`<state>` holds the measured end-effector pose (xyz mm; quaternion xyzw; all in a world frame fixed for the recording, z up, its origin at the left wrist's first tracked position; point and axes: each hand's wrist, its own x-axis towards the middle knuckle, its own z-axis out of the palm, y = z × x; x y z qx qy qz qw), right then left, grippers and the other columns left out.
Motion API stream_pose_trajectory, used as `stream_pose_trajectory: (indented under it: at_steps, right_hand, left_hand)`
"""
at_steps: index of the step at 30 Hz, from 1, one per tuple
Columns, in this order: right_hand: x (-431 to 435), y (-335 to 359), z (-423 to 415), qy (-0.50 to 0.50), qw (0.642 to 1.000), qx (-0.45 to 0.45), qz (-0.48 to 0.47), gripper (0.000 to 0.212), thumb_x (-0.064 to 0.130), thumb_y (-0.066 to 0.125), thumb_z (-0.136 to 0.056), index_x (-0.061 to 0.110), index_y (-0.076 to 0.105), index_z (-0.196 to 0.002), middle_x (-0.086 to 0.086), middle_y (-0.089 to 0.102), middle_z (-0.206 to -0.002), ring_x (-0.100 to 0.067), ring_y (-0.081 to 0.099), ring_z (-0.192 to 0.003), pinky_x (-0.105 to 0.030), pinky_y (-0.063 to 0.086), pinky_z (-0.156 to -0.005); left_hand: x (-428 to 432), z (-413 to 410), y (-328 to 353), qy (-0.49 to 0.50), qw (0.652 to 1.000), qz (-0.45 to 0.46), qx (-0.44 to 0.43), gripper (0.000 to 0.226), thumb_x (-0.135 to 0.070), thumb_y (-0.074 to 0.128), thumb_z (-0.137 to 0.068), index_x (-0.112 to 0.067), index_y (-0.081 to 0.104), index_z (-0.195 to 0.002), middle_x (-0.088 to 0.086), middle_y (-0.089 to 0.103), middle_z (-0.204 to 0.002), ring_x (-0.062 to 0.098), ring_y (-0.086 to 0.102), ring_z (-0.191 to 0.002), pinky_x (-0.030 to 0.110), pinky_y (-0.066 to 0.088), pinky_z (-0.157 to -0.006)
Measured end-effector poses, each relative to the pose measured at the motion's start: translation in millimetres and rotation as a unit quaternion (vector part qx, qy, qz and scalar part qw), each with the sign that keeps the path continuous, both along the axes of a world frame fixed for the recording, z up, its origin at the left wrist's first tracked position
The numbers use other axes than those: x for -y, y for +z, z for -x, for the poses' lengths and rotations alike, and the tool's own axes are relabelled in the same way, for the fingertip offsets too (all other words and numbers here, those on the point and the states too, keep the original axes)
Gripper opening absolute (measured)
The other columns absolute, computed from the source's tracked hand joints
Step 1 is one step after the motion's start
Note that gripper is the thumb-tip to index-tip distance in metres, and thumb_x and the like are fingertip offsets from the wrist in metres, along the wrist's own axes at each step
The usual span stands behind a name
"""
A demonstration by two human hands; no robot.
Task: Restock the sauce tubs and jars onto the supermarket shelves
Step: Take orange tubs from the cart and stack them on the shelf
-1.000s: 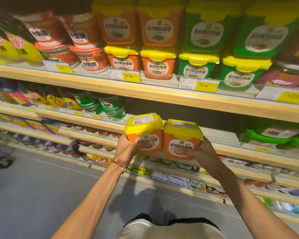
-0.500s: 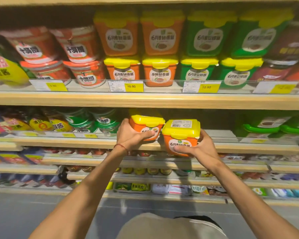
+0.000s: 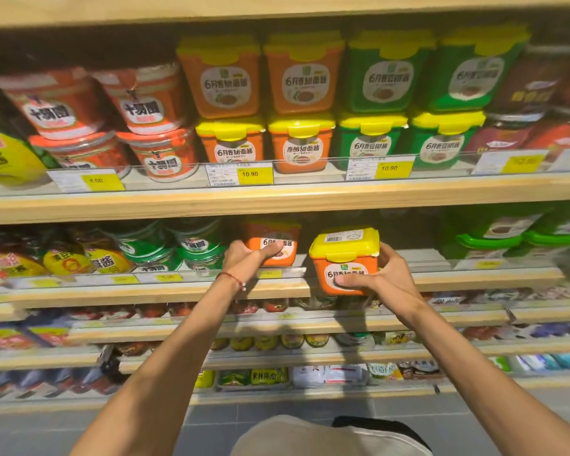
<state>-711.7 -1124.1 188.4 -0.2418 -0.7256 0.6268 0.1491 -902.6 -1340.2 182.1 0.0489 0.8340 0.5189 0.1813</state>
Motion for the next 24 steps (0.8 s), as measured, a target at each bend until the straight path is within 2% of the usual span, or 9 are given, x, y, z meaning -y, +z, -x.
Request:
stream_pose_trajectory:
  at_steps: [2,4,8,10,13,18,20,24]
  right_hand:
    - [0.6,1.7,2.6,0.001,1.000,-0.001,0.008,0.109,0.041,0.103,-0.034,0.023,0.058,-0.132,0.003,0.076,-0.115,-0.016,0.074,-0.103,-0.042,0.062,-0.089]
    - [1.4,2.9,6.0,0.006,1.000,0.000,0.013,0.107,0.040,0.104,-0.034,0.022,0.059,-0.130,0.002,0.076,-0.114,-0.018,0.074,-0.103,-0.043,0.062,-0.089]
    - [3.0,5.1,16.3,0.002,1.000,0.001,0.017,0.105,0.043,0.103,-0.034,0.019,0.061,-0.127,0.001,0.076,-0.112,-0.017,0.075,-0.100,-0.040,0.062,-0.088]
    - [3.8,5.0,21.3,-0.002,1.000,0.003,0.028,0.101,0.040,0.104,-0.037,0.017,0.061,-0.126,0.001,0.076,-0.112,-0.017,0.075,-0.099,-0.037,0.062,-0.088]
    - [4.5,4.7,29.3,-0.013,0.999,0.008,0.046,0.097,0.037,0.100,-0.040,0.014,0.060,-0.125,-0.002,0.076,-0.112,-0.019,0.074,-0.100,-0.035,0.061,-0.087]
    - [5.6,4.1,39.7,-0.008,0.999,0.024,0.038,0.089,0.030,0.099,-0.051,0.012,0.056,-0.127,-0.003,0.073,-0.114,-0.019,0.072,-0.102,-0.031,0.060,-0.082]
    - [4.6,1.6,42.8,-0.010,0.999,0.030,0.037,0.085,0.027,0.099,-0.056,0.011,0.056,-0.127,-0.005,0.073,-0.115,-0.020,0.072,-0.101,-0.030,0.059,-0.080]
    - [1.6,0.4,50.2,-0.006,0.999,0.046,0.018,0.089,0.031,0.100,-0.053,0.011,0.054,-0.127,-0.004,0.072,-0.113,-0.021,0.071,-0.101,-0.034,0.060,-0.081]
  left_hand:
    - [1.8,-1.5,3.1,-0.011,1.000,-0.002,0.008,0.059,-0.055,0.085,-0.071,-0.008,0.060,-0.097,0.008,0.071,-0.093,0.019,0.067,-0.085,0.033,0.052,-0.082]
    - [2.6,-0.8,4.1,-0.019,1.000,0.007,0.008,0.050,-0.050,0.083,-0.076,-0.011,0.058,-0.094,0.007,0.069,-0.091,0.019,0.066,-0.084,0.034,0.052,-0.084]
    - [9.7,0.3,1.4,0.001,1.000,0.002,-0.021,0.056,-0.049,0.087,-0.073,-0.008,0.064,-0.104,0.007,0.074,-0.098,0.024,0.071,-0.092,0.042,0.058,-0.090]
    - [13.3,-2.1,-1.3,0.016,0.999,-0.005,-0.036,0.050,-0.042,0.088,-0.075,-0.008,0.066,-0.105,0.008,0.075,-0.102,0.025,0.072,-0.095,0.046,0.058,-0.092]
    - [12.1,-8.9,-0.8,0.021,0.998,-0.011,-0.061,0.043,-0.034,0.087,-0.077,-0.009,0.065,-0.106,0.008,0.074,-0.103,0.024,0.071,-0.095,0.043,0.059,-0.090]
    - [10.7,-6.8,-3.6,0.041,0.995,0.009,-0.094,0.040,-0.036,0.087,-0.077,-0.009,0.065,-0.098,0.007,0.073,-0.096,0.024,0.071,-0.090,0.041,0.060,-0.084]
    - [9.7,-5.4,-6.8,0.042,0.994,0.017,-0.098,0.041,-0.035,0.087,-0.076,-0.011,0.064,-0.099,0.007,0.073,-0.099,0.023,0.071,-0.092,0.042,0.061,-0.086]
    - [6.9,-6.5,-20.7,0.074,0.992,0.009,-0.102,0.047,-0.034,0.090,-0.073,-0.016,0.061,-0.104,0.008,0.070,-0.107,0.024,0.068,-0.100,0.044,0.059,-0.090]
